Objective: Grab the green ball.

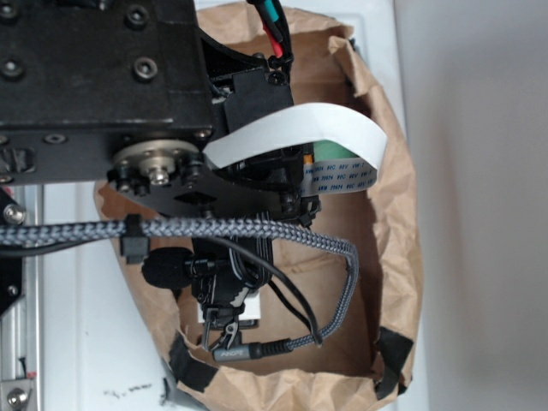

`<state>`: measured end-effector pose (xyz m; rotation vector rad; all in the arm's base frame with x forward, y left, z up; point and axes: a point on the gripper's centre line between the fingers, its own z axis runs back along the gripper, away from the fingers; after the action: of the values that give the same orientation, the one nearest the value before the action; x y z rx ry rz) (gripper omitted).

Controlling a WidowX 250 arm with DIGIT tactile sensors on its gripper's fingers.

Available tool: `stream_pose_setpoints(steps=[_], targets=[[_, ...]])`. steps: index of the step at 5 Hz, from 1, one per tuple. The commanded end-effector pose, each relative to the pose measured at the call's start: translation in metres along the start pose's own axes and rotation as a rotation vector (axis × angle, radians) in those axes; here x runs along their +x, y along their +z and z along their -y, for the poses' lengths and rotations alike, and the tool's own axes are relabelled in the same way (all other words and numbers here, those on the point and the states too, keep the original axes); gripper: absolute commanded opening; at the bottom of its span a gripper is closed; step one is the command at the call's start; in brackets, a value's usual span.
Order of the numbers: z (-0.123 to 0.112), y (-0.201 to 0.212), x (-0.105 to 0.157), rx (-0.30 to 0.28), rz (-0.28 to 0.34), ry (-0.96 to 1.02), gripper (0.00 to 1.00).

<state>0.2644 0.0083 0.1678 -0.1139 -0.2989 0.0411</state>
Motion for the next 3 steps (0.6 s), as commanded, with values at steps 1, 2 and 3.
stream_pose_setpoints(steps=[1,2,3], targets=[[-0.0116,-0.0188,0.0224,0.037,0.102,0.192,1.0],[-0.0097,-0.0245,0.024,0.104,0.076,0.203,1.0],[-0.0097,-0.0245,0.024,0.104,0.076,0.203,1.0]])
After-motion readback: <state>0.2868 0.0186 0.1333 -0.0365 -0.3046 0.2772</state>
